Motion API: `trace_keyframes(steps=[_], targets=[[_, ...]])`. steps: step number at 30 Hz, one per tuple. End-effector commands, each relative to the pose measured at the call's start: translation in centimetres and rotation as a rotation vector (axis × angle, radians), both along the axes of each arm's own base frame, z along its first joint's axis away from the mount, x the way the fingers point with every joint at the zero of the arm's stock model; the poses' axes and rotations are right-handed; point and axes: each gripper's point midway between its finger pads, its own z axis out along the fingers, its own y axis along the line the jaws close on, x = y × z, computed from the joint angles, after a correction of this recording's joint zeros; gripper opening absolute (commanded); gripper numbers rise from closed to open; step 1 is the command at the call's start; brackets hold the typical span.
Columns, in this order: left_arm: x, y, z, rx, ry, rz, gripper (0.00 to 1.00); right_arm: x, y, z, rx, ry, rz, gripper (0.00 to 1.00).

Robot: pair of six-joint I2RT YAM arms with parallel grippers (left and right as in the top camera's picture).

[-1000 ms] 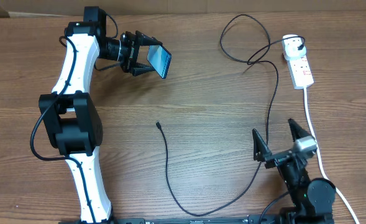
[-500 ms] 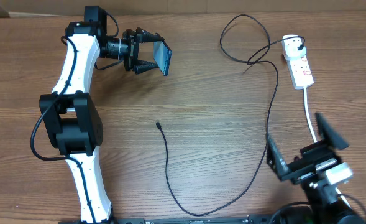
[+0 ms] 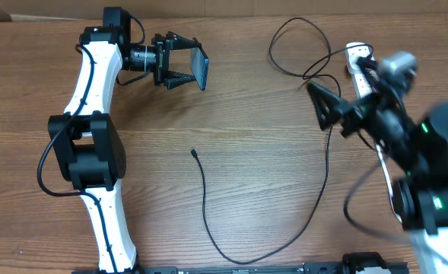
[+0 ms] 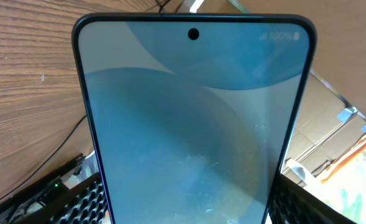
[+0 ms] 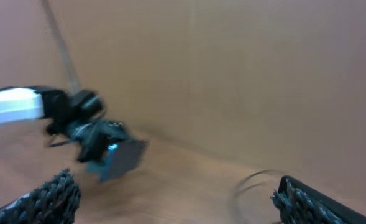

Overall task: Plug charger to phone and switch on socket
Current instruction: 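Raise the right arm and move the right gripper toward the held phone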

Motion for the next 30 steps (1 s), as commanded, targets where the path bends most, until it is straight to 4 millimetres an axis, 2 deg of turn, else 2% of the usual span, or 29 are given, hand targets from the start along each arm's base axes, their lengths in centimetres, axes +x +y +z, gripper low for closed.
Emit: trace_keyframes(steps=[1, 3, 5, 9, 14, 17, 22, 26, 30], targets=[[0.0, -0.5, 1.7, -0.066, -0.019, -0.019, 0.72, 1.6, 2.6, -1.0, 0.229, 0.181, 0.134, 1.00], [0.1, -0.5, 1.7, -0.065, -0.011, -0.016, 0.72, 3.5, 2.9, -2.5, 0.350, 0.305, 0.121, 1.00], [0.1, -0.5, 1.7, -0.065, -0.011, -0.016, 0.72, 4.5, 4.0, -3.7, 0.373, 0.361, 0.148, 1.00], [0.1, -0.5, 1.7, -0.065, -0.011, -0.016, 0.72, 6.4, 6.0, -6.1, 0.350, 0.455, 0.116, 1.00], [0.0, -0.6, 1.7, -0.061, -0.011, -0.017, 0.72, 8.1, 7.4, -8.9, 0.249, 0.608, -0.049, 1.00], [0.0, -0.8, 1.5, -0.053, -0.006, -0.018, 0.72, 8.4, 9.0, -9.0, 0.162, 0.642, -0.049, 1.00], [0.0, -1.1, 1.1, -0.030, 0.003, -0.019, 0.72, 8.7, 12.1, -8.4, 0.145, 0.641, 0.008, 1.00], [-0.3, -1.8, 1.2, -0.034, 0.021, -0.028, 0.72, 8.5, 14.1, -9.9, 0.149, 0.687, 0.025, 1.00], [-0.5, -2.5, 1.2, -0.035, 0.049, -0.035, 0.73, 8.4, 16.3, -9.9, 0.176, 0.687, 0.058, 1.00]])
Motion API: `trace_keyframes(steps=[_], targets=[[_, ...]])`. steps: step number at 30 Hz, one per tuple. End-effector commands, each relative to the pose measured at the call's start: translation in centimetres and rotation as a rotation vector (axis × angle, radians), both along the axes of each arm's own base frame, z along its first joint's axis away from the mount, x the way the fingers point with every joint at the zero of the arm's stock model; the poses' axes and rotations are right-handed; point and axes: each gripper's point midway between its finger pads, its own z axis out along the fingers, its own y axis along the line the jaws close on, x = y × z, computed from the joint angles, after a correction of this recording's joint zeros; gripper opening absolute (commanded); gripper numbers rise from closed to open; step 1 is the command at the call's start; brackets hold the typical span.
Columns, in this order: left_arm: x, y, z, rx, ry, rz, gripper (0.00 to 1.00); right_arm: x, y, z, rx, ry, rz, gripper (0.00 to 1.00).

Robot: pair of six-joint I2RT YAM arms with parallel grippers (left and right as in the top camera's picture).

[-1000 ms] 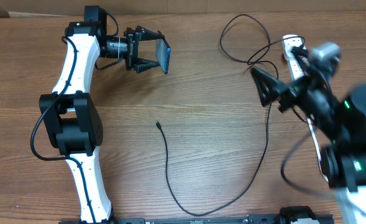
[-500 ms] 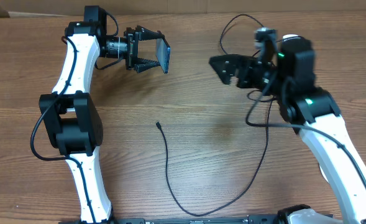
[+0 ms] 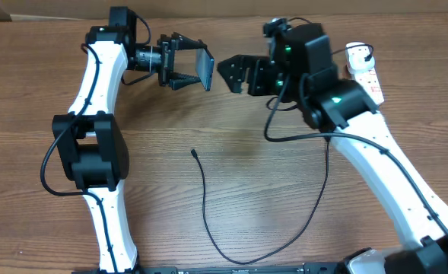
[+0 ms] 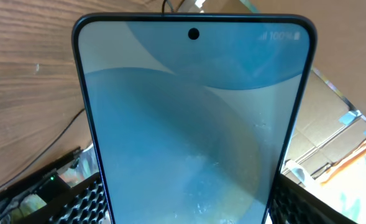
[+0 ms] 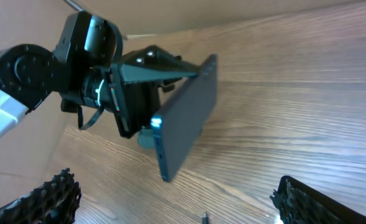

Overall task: Plug charger to phone and switch on socket
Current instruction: 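Raise the right arm and move the right gripper toward the held phone, then close the right gripper on the phone's side edge beside the left gripper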

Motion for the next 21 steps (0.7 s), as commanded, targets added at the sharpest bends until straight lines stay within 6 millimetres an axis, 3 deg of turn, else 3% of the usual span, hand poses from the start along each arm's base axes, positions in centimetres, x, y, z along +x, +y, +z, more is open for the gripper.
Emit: trace_keyframes(steps=[1, 5, 10, 14, 21], targets=[[-0.1, -1.3, 1.2, -0.035, 0.011, -0.019, 0.73, 0.2, 1.7, 0.8, 0.026, -0.021, -0.001, 1.00], [-0.1, -1.7, 1.2, -0.036, 0.003, -0.027, 0.72, 0.8, 2.1, -0.1, -0.014, -0.035, -0.040, 0.98], [0.6, -1.7, 1.3, -0.026, -0.063, -0.027, 0.71, 1.1, 2.0, -3.2, -0.027, 0.083, -0.110, 0.97], [1.0, -1.9, 0.1, 0.045, -0.077, -0.015, 0.70, 1.3, 2.7, -5.2, -0.044, 0.124, -0.117, 0.96], [0.8, -2.9, -0.7, 0.097, -0.077, -0.024, 0.71, 2.2, 2.2, -5.4, -0.068, 0.094, -0.164, 0.90]])
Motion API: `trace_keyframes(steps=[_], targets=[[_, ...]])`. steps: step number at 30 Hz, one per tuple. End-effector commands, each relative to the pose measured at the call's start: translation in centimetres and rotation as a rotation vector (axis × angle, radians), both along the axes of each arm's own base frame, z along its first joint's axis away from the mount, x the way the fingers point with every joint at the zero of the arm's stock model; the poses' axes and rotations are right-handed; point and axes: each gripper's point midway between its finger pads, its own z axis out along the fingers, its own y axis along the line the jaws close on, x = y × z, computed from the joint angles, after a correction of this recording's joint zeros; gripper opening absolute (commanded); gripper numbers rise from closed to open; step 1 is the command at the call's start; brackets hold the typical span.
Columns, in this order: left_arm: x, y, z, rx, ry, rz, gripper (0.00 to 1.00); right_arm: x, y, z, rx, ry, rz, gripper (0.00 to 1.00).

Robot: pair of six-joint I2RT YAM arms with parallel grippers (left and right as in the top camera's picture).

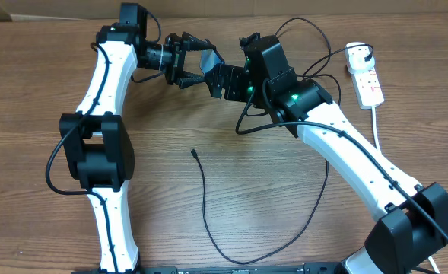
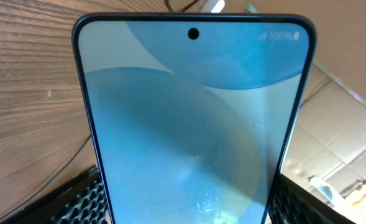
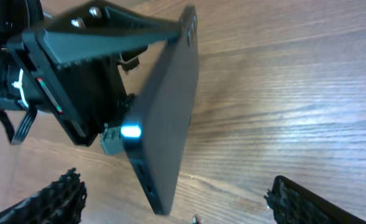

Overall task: Plug charger to phone and switch on socket
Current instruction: 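Close the right gripper on the phone's side edge beside the left gripper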

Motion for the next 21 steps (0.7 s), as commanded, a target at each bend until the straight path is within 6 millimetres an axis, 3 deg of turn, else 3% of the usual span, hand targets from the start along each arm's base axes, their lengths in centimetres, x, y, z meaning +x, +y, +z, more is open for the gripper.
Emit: trace_keyframes(steps=[1, 5, 15, 21], targets=[[0.1, -1.1, 0.5, 0.010, -0.021, -0.017, 0.71, 0.7, 0.0, 1.6, 0.012, -0.052, -0.031, 0.83], [0.1, -1.3, 0.2, 0.031, 0.000, -0.007, 0.72, 1.1, 0.2, 1.6, 0.016, -0.067, -0.036, 0.71], [0.0, -1.3, 0.2, 0.026, 0.064, 0.018, 0.72, 2.0, 0.2, -0.9, -0.004, -0.027, -0.101, 0.68], [0.1, -1.3, 0.2, 0.025, 0.096, 0.031, 0.72, 2.6, 0.2, -0.5, 0.003, -0.052, -0.117, 0.64]])
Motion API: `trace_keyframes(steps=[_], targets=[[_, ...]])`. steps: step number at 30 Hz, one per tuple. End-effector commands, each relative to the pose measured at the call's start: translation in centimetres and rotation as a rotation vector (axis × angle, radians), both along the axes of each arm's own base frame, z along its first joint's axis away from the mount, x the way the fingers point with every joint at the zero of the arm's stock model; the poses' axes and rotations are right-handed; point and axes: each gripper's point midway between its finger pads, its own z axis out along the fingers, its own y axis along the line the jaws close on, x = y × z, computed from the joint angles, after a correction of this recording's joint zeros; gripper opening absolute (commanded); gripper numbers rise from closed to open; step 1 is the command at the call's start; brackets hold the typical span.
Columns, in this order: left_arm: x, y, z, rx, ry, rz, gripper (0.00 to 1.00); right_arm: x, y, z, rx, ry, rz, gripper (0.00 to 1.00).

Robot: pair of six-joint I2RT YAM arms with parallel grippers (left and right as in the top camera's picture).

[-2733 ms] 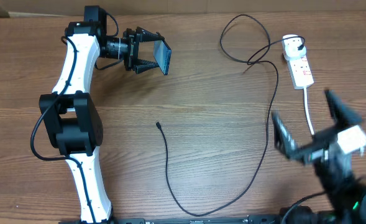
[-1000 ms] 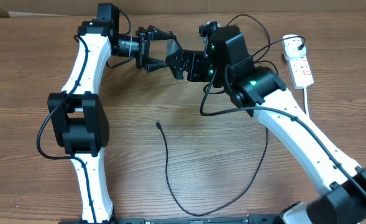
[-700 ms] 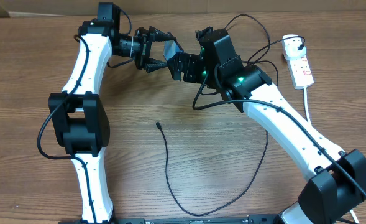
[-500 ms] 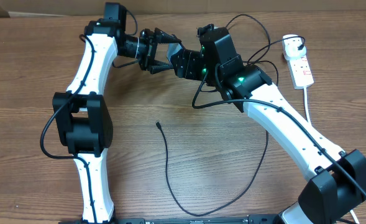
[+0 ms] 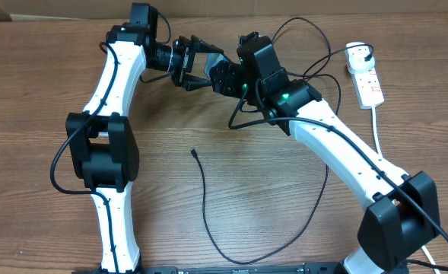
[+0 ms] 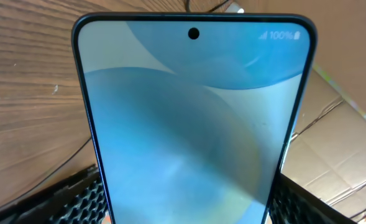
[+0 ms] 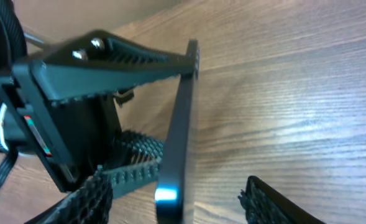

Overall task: Plug charger to phone and switch on socket
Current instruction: 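Close the right gripper on the phone's side edge beside the left gripper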

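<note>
The phone, screen lit, is held off the table edgewise between the pads of my left gripper, which is shut on it. In the right wrist view the phone stands edge-on between the two fingers of my right gripper. That gripper is open, with a gap on each side of the phone. The charger cable's loose plug lies on the table in the middle. The white socket strip lies at the far right with the cable's other end plugged in.
The black charger cable loops from the socket across the wooden table and round to the middle. A cardboard wall runs along the table's back edge. Both arms meet at the back centre.
My right gripper has moved closer, and its open fingers now stand either side of the phone. My left gripper has shifted slightly right with the phone.
My left gripper held the phone up at the back left while the right arm was near the socket, blurred. Then the right gripper was at the back centre, facing the phone, then close beside it. Now its open fingers straddle the phone.
</note>
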Motion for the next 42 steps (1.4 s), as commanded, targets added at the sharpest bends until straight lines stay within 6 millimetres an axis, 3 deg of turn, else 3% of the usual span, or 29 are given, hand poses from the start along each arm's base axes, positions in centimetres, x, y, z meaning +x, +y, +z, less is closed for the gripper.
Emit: trace_keyframes(steps=[1, 6, 42], targets=[[0.3, -0.2, 1.1, -0.031, 0.015, 0.009, 0.72, 0.6, 0.0, 0.9, 0.011, -0.032, -0.031, 0.61], [0.3, -0.2, 1.1, -0.032, 0.017, 0.009, 0.72, 0.7, -0.2, 0.8, 0.003, -0.033, -0.039, 0.48], [-0.3, -1.6, 1.2, -0.037, 0.023, -0.019, 0.72, 0.7, -0.2, -0.1, -0.035, -0.031, -0.016, 0.44]])
